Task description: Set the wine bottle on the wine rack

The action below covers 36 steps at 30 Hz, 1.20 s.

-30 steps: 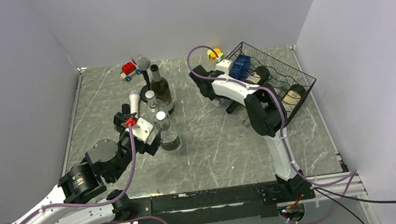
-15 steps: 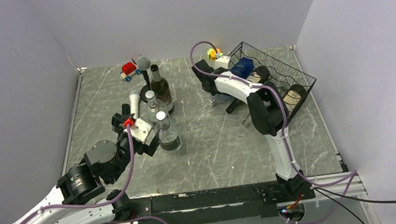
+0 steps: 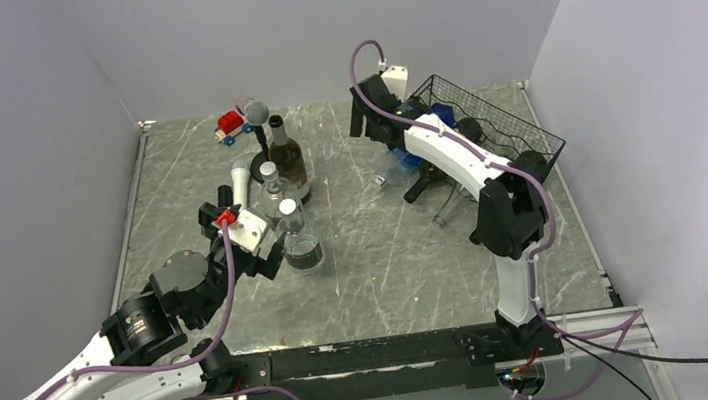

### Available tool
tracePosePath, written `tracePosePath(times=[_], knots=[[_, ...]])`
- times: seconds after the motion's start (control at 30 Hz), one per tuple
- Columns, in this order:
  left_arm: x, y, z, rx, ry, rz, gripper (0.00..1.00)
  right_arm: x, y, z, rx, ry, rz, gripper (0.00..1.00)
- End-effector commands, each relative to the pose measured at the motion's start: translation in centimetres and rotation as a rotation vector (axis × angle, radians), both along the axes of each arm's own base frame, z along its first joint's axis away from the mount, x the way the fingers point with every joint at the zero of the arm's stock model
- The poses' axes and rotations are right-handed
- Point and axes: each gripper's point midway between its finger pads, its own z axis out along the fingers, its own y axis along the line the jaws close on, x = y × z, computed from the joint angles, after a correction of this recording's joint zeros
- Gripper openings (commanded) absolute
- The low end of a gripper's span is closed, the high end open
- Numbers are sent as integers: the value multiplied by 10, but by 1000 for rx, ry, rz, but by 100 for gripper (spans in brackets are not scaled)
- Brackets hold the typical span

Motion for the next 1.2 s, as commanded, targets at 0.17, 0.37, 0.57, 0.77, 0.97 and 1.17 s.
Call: tracePosePath(times=[0.17,0.37,0.57,0.77,0.97,1.17], knots=[[-1,10,27,-199,30,76,99,-42,82,80,213,-48,602,100],[-3,9,30,-246,86,94,99,-94,121,106,376,-28,888,96],[-11,-2,38,-317,112,29,99,-140,151,122,384,-72,1059,97],[-11,1,50,-441,141,65,99,-142,171,136,303,-186,1009,97],[-10,13,53,-485,148,119,99,-116,192,158,295,-304,897,96],[-14,26,57,-519,151,142,99,-77,203,164,239,-442,804,90]])
